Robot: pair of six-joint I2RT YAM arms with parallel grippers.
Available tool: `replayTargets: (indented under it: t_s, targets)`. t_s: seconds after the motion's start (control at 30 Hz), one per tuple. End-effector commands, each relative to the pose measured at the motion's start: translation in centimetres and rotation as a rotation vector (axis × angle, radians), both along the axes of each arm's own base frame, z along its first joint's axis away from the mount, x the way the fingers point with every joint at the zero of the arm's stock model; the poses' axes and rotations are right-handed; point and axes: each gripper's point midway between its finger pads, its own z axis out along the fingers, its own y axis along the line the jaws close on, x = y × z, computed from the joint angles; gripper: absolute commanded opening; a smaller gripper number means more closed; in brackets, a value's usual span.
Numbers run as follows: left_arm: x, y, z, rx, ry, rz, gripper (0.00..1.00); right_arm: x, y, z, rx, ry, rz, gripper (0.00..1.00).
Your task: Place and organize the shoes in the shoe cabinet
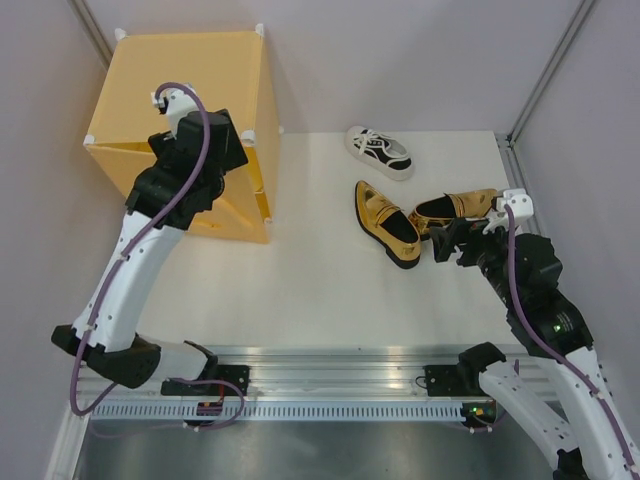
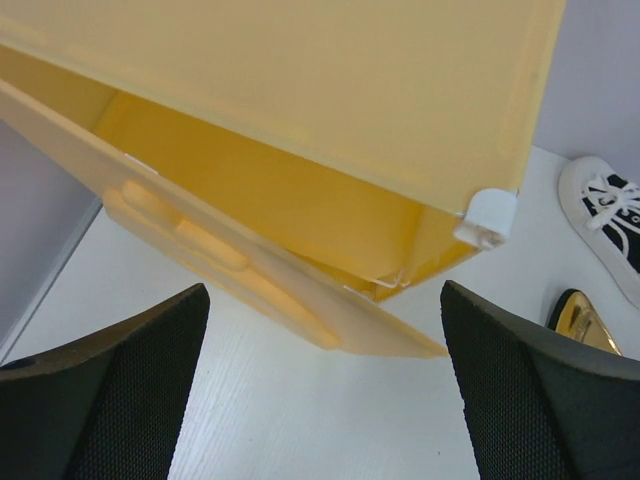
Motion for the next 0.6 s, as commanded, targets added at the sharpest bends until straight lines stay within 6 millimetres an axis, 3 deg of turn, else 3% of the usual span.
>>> replayTargets:
  t_s: [0.0,0.23,0.57]
  targets:
    - [1.0,0.9,1.2,0.074,-0.034,0.099,1.00,-0.2,0.5,0.4,0.022,-0.018,0.022,0.98]
    - [3.1,0.1,-0.2,0.188,0.024,0.118,1.00,-0.5,0.6,0.3,0.026,-0.024,0.034,0.98]
    - [0.3,2.2,-3.2,0.291,0.171,0.177,1.00,-0.9,-1.0,0.5,0.033,-0.050,-0.046,0.98]
